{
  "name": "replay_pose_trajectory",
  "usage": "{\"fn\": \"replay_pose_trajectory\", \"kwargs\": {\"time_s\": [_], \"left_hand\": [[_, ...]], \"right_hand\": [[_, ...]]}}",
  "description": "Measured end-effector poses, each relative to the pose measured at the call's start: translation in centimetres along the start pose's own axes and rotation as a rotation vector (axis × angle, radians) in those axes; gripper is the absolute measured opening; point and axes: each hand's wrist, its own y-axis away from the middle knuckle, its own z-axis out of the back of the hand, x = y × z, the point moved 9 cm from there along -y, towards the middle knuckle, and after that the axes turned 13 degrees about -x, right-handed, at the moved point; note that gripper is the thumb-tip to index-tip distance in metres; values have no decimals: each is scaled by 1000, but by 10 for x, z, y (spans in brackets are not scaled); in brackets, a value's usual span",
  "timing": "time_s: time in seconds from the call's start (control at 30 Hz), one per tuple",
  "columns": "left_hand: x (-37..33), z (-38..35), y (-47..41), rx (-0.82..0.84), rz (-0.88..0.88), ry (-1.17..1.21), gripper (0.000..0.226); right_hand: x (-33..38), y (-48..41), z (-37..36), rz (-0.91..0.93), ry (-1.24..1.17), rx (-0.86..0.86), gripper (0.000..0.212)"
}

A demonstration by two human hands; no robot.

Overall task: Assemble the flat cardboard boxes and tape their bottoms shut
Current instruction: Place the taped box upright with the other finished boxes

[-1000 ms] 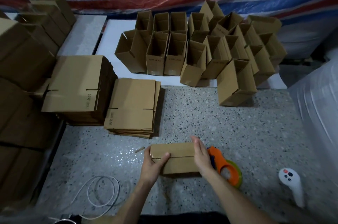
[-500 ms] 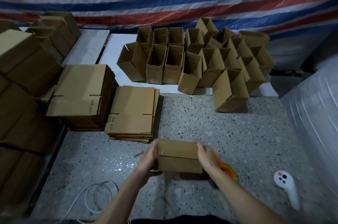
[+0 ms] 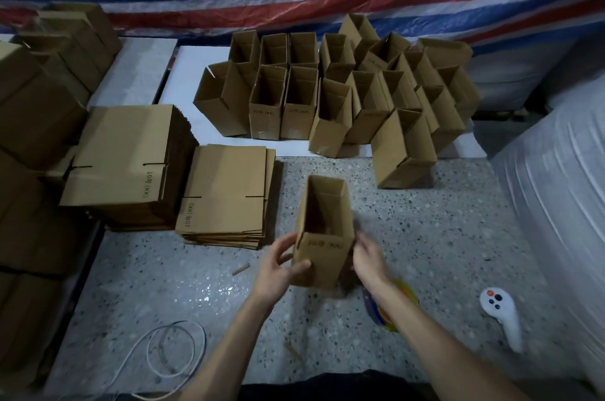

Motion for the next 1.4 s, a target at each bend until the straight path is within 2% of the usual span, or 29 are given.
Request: {"fn": "replay_pose_trajectory", "kwargs": {"time_s": [0.03, 0.1, 0.17, 0.23, 0.37, 0.53, 0.6, 0.7, 0.8, 0.97, 1.1, 1.2, 1.3, 1.4], "left_hand": [[9, -3, -1, -6, 43, -23, 54], [26, -7, -2, 2, 114, -132, 50], [35, -13, 0, 37, 186, -164, 60], [37, -23, -1, 58, 287, -93, 71], [21, -49, -21, 49, 318, -19, 52], [2, -81, -54, -63, 374, -73, 56], [-7, -97, -69, -88, 362, -87, 55], [-23, -119, -97, -108, 278, -132, 51], [-30, -136, -122, -131, 287, -142, 45], [-49, -162, -156, -64, 311, -108, 45], [-66, -187, -165, 139, 424, 85, 54], [-82, -181, -173, 184, 317, -25, 57], [-86, -136, -176, -23, 156, -113, 47], [-73, -68, -160, -238, -51, -305, 44]], "right_hand": [[-9, 6, -7, -80, -24, 48, 18], [-32, 17, -19, -247, -105, 140, 39], [-45, 21, -25, -330, -113, 182, 57], [-54, 17, -22, -336, -44, 127, 57], [-53, -9, -12, -303, -2, -2, 44], [-35, -48, 6, -296, -21, -142, 50], [-36, -63, 13, -350, 60, -208, 57], [-46, -69, 23, -567, 169, -276, 73], [-40, -81, 12, -676, -78, -223, 68], [-9, -124, 20, -634, -321, -319, 40], [12, -154, 25, -609, -395, -348, 38], [22, -167, 33, -589, -412, -410, 46], [29, -172, 35, -551, -499, -406, 42], [26, -168, 31, -506, -535, -388, 53]]}}
